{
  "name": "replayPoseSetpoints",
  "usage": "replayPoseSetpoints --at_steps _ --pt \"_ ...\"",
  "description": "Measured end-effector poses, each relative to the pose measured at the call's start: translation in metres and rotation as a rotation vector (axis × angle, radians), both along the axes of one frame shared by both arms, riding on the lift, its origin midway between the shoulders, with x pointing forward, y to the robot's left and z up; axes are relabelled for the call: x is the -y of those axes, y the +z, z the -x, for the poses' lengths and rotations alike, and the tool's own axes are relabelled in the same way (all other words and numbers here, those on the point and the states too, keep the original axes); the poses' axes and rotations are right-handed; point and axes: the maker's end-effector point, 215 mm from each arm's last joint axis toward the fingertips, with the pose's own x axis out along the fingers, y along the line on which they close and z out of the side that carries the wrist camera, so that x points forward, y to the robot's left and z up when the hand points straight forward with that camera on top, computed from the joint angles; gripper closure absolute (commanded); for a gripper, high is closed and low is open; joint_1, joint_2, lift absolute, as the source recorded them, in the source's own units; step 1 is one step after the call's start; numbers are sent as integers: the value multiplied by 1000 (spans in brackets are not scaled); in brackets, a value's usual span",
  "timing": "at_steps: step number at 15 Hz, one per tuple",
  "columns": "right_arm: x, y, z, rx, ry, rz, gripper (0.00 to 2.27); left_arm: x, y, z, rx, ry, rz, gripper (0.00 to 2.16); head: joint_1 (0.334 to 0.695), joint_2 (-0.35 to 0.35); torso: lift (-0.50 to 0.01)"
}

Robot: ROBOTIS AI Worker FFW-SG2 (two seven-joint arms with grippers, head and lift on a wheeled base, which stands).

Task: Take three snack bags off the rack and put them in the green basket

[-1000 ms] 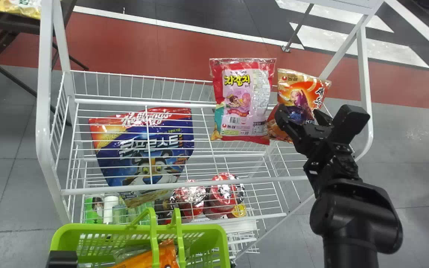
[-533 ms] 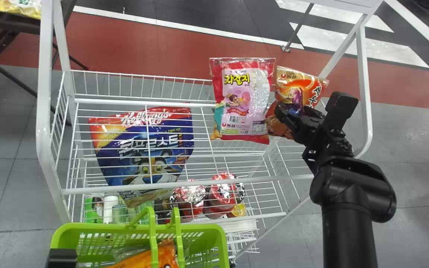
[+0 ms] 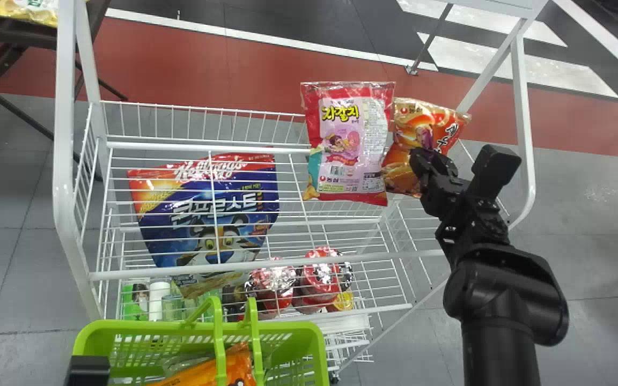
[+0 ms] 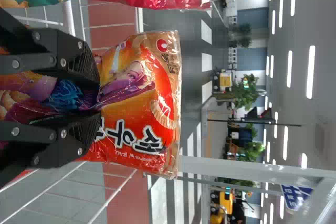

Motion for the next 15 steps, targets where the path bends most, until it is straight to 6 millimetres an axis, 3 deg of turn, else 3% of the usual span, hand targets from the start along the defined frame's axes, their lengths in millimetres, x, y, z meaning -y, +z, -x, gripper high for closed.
replayPoseSetpoints --at_steps 4,10,12,13,15 --pt "-7 32 32 85 -7 15 2196 0 0 0 0 0 0 1099 695 -350 -21" --pt "-14 88 109 189 3 -8 2196 1 1 0 2 -1 2 1099 695 -350 -21" --pt "-27 100 139 194 63 -45 2196 2 1 0 1 1 3 1099 695 -350 -21" --pt "-42 96 147 162 115 -75 2196 2 2 0 -3 4 8 1099 695 -350 -21" --pt "-74 57 163 -22 224 -204 2196 3 2 1 -10 14 13 1099 695 -350 -21"
